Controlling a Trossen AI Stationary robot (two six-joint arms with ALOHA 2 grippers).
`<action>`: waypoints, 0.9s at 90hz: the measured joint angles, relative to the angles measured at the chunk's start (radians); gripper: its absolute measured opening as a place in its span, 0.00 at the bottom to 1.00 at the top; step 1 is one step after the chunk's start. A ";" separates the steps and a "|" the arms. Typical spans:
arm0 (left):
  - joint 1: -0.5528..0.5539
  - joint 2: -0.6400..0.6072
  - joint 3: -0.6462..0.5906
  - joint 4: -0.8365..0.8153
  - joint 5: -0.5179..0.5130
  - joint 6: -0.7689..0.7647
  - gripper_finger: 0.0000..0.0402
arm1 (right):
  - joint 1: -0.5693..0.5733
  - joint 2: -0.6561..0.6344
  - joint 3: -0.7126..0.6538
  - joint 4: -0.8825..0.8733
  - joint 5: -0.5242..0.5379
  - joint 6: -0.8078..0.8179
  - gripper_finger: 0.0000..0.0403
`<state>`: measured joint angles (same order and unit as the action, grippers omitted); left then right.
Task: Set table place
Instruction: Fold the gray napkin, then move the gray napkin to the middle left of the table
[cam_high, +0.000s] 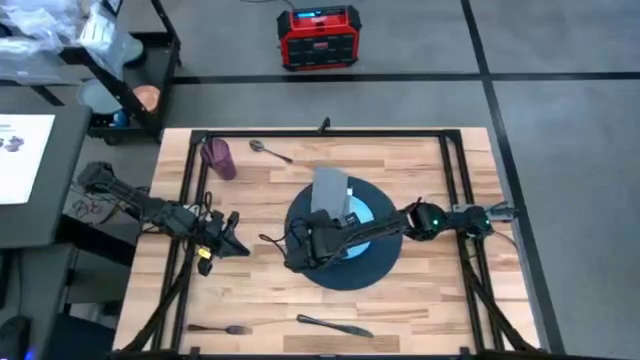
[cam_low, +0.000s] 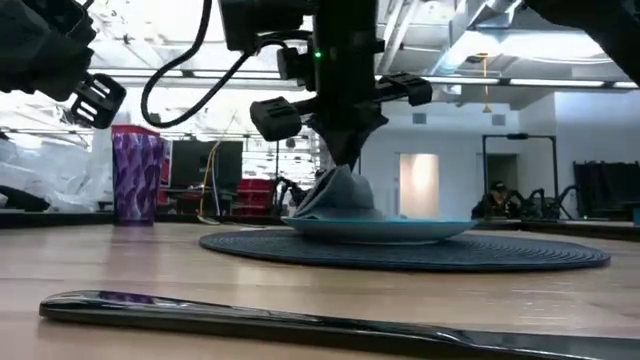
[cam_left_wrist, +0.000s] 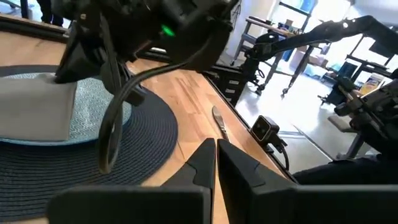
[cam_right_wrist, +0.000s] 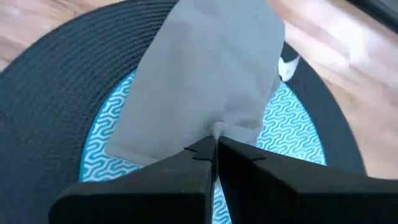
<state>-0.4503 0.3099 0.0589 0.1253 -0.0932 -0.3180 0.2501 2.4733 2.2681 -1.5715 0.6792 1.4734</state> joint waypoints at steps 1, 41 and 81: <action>0.000 0.000 0.000 0.000 0.001 -0.001 0.00 | 0.000 0.000 0.000 0.000 0.000 0.000 0.00; 0.000 0.000 0.000 0.000 0.019 -0.009 0.00 | -0.003 0.000 0.000 0.001 -0.047 -0.102 0.16; 0.000 0.002 0.000 -0.003 0.000 0.011 0.00 | -0.023 0.000 0.000 0.001 -0.135 -0.220 0.40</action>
<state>-0.4503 0.3119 0.0589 0.1219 -0.0928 -0.3073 0.2272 2.4733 2.2681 -1.5707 0.5442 1.2537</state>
